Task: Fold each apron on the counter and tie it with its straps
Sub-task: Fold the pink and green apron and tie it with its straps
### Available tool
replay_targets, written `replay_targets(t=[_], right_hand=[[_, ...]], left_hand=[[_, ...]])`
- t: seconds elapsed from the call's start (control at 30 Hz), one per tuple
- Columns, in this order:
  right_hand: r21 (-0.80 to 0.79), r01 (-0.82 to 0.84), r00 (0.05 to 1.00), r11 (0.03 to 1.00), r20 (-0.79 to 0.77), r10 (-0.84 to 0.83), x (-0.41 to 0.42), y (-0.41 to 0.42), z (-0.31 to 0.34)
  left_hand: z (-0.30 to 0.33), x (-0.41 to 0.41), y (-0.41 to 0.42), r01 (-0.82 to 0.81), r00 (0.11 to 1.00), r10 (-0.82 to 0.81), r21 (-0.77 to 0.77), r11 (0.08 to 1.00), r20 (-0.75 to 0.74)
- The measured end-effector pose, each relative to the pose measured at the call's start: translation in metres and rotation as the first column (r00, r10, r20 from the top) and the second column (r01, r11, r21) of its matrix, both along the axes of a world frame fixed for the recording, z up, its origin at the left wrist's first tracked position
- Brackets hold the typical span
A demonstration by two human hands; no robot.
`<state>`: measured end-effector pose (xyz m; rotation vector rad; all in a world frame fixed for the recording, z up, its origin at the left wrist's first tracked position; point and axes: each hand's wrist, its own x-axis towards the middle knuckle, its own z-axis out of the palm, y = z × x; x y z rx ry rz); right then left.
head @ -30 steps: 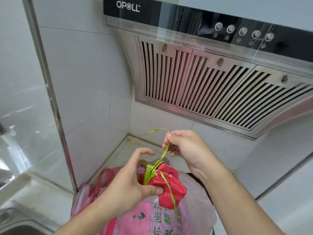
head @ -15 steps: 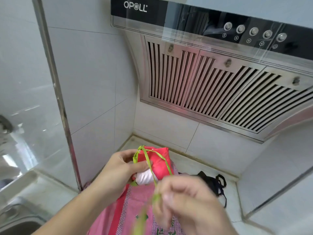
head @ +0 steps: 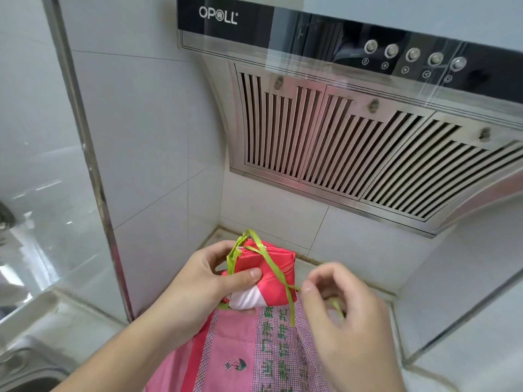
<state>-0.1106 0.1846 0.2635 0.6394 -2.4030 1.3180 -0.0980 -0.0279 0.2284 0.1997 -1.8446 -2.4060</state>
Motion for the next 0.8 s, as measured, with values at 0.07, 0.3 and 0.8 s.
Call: replay_targets(t=[0.07, 0.3, 0.8], right_hand=[[0.009, 0.025, 0.998, 1.0, -0.051, -0.025, -0.001, -0.008, 0.0], [-0.082, -0.331, 0.704, 0.94, 0.642, 0.304, 0.022, -0.014, -0.003], [0.057, -0.07, 0.955, 0.996, 0.291, 0.05, -0.007, -0.001, 0.022]], left_hand=[[0.002, 0.001, 0.002, -0.009, 1.0, 0.008, -0.046, 0.999, -0.027], [0.01, 0.0, 0.002, -0.178, 0.981, 0.173, -0.05, 0.983, -0.083], [0.016, 0.005, 0.006, -0.139, 0.987, 0.13, -0.093, 0.986, -0.098]])
